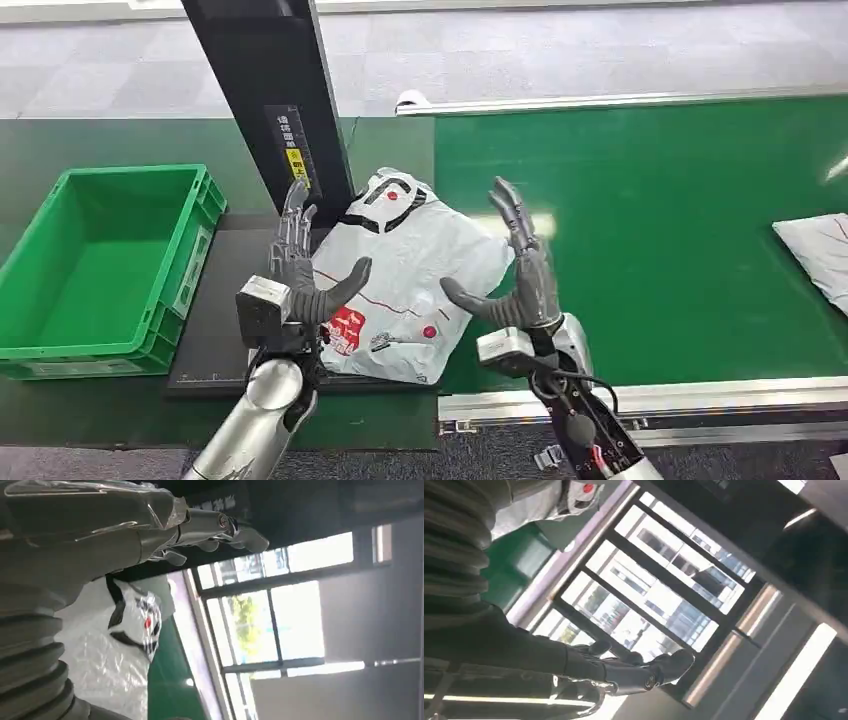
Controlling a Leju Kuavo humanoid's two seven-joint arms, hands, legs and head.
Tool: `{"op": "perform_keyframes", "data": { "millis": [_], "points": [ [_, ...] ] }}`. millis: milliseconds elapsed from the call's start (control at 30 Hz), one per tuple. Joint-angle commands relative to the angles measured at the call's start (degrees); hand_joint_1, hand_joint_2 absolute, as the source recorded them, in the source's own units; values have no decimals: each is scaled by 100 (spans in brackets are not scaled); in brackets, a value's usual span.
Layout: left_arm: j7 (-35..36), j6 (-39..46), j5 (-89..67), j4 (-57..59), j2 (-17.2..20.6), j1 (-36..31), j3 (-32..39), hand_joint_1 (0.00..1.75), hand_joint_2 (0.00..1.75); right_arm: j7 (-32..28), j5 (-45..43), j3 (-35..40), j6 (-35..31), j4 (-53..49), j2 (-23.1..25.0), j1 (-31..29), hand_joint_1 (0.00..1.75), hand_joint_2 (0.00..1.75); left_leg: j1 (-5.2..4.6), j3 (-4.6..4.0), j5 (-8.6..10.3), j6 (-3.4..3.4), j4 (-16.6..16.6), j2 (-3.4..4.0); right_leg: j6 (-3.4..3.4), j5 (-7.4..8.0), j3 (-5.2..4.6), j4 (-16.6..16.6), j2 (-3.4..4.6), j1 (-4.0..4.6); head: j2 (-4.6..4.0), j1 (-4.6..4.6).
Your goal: Moved the parcel from conveyor to table for the left to box.
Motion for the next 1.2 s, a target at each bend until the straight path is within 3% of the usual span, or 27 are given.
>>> {"op": "perform_keyframes", "data": {
  "millis": [33,433,600,667,833,867,1133,1200],
  "points": [
    [183,-636,40,423,354,72,-40,0,175,-18,-126,-1470,457,-506,-252,434,0,175,-4,11,2,0,-9,-2,0,1,12,-9,-9,-3,0,2],
    [237,-711,-28,442,372,70,-32,0,175,-18,-90,-1497,396,-601,-172,510,0,175,-3,9,0,-1,-8,7,-2,1,7,-6,0,-2,0,2],
    [1131,-309,-1601,1024,555,-220,-376,0,175,-18,25,-1526,426,-715,-224,591,0,175,-3,9,2,-1,-9,-4,-1,-1,11,-7,-11,-2,0,2],
    [1834,-109,-2569,1452,564,-441,-497,0,175,-18,-38,-1612,421,-884,-179,652,0,175,-2,6,1,-1,-5,-4,-2,-1,8,-4,-10,-1,0,2],
    [2821,-182,-4019,2202,509,-614,-519,0,175,-18,235,-1567,639,-889,-64,633,0,175,-3,10,2,-3,-8,-2,-2,0,8,-4,-8,-3,0,0],
    [3413,-262,-4814,2415,523,-639,-565,0,175,-18,382,-1535,694,-818,15,515,0,175,-3,16,3,-4,-12,6,-4,3,12,-8,-2,-2,0,2],
    [3399,-523,-5523,2684,416,-518,-330,0,175,25,516,-1669,884,-859,220,575,0,175,-4,15,0,-3,-10,17,-3,3,8,-5,10,-3,0,4],
    [3465,-871,-5830,2683,346,-362,-155,0,175,77,469,-1670,1185,-939,344,688,0,175,-2,19,-2,-1,-9,12,-1,0,17,-6,6,-2,0,4]
  ]
}}
